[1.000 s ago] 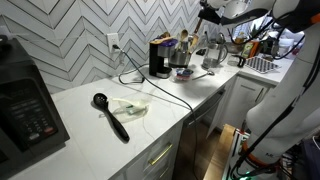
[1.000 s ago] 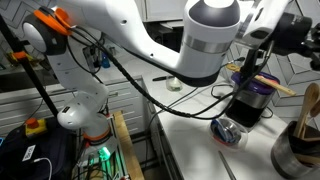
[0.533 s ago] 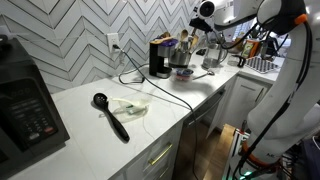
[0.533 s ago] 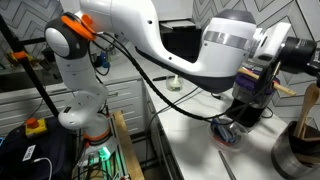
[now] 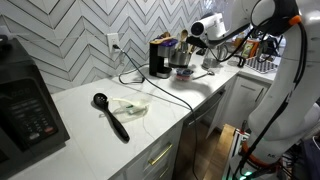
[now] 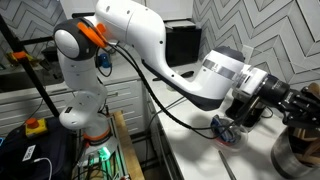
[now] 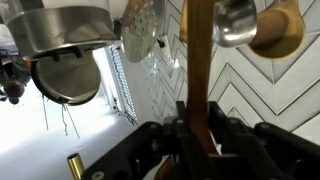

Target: Put the wooden spoon inside the black container

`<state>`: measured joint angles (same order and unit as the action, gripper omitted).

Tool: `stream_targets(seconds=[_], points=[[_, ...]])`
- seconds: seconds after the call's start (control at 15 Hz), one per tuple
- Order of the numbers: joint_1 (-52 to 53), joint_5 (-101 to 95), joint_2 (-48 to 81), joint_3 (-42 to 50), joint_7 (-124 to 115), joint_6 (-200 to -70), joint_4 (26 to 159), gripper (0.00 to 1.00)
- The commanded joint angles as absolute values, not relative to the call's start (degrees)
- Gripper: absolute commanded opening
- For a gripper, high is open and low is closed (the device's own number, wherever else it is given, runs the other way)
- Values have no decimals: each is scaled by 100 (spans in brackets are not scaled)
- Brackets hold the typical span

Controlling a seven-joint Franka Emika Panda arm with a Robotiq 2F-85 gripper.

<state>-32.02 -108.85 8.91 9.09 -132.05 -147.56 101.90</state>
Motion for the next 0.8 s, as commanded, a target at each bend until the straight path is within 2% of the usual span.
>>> stream_targets(seconds=[0.0, 0.4, 0.73], points=[[-2839, -10635, 776, 1270, -13469, -14901, 10492, 7], [-2548, -10310, 885, 1408, -13879, -15084, 10426, 7], [-2383, -9961, 1052, 1462, -13495, -14721, 10362, 7]])
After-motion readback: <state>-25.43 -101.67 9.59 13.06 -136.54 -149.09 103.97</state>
